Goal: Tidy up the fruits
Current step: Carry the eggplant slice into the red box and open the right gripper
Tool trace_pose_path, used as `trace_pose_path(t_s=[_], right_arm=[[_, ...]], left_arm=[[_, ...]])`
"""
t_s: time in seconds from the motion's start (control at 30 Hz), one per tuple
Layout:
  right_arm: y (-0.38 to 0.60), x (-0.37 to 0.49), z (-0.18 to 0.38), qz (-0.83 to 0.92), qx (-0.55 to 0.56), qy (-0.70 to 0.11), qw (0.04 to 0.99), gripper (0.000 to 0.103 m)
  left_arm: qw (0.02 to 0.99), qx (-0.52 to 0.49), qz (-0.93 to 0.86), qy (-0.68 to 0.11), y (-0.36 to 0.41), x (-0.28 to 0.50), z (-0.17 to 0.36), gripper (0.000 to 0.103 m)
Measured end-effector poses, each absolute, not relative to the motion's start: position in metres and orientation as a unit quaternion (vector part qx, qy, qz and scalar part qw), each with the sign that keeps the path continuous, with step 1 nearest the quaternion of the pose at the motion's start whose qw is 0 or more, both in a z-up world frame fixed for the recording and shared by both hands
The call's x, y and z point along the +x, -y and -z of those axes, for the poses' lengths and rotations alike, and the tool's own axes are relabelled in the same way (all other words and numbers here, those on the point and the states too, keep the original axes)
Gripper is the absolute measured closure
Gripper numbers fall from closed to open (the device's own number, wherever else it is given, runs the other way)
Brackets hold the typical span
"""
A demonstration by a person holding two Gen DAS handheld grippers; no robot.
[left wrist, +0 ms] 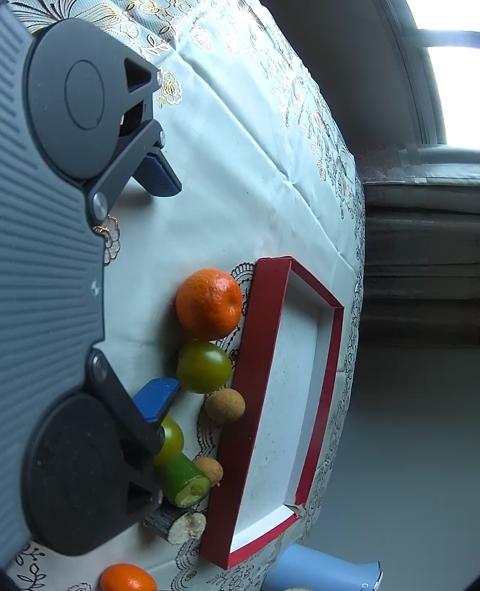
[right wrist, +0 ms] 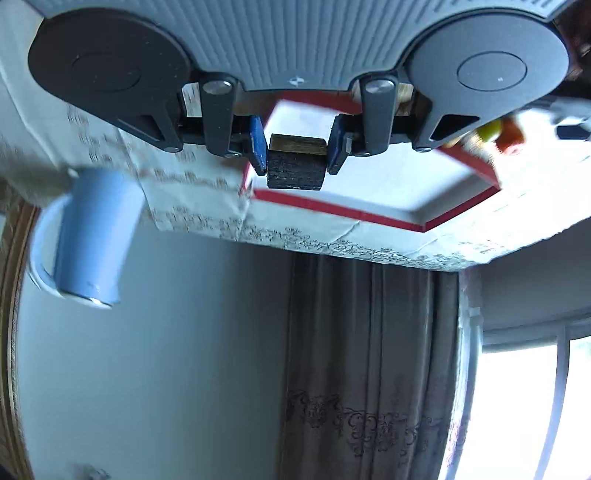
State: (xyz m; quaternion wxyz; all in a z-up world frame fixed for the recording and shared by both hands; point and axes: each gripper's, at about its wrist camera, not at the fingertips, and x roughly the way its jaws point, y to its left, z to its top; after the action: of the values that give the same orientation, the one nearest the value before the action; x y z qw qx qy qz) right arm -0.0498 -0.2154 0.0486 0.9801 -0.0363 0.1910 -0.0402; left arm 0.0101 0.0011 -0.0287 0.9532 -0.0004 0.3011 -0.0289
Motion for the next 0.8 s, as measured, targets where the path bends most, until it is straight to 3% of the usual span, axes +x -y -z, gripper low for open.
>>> trace_pose_path(t_s=[0.2,0.47,0.6,0.73,0.77,0.8], right_arm=[[0.218,0.027,-0.023,0.049,-0.021,-0.245,0.968,0.07],[0.216,0.061,-0.003,0.066,-0.028,-0.287,0.955,0.069],[0.213,0.056,-0.009,0.082,-0.047,-0.276,0.956,0.058],[0.221,0.025,-0.032,0.074,-0.008,-0.235,0.969,0.057],[0.224,0.011,-0.037,0.071,0.006,-0.221,0.973,0.054],[0.228,-0.004,-0.041,0.071,0.018,-0.208,0.975,0.043]], left_arm=[[0.953,0.0,0.03,-0.301,-0.001,0.01,0.029,0.0],[0.953,0.0,0.032,-0.302,-0.002,0.011,0.028,0.0],[0.953,-0.001,0.032,-0.301,-0.002,0.01,0.028,0.0],[0.953,-0.001,0.035,-0.301,-0.001,0.01,0.028,0.0],[0.953,-0.002,0.036,-0.301,-0.002,0.01,0.027,0.0],[0.953,-0.003,0.037,-0.301,-0.002,0.011,0.027,0.0]])
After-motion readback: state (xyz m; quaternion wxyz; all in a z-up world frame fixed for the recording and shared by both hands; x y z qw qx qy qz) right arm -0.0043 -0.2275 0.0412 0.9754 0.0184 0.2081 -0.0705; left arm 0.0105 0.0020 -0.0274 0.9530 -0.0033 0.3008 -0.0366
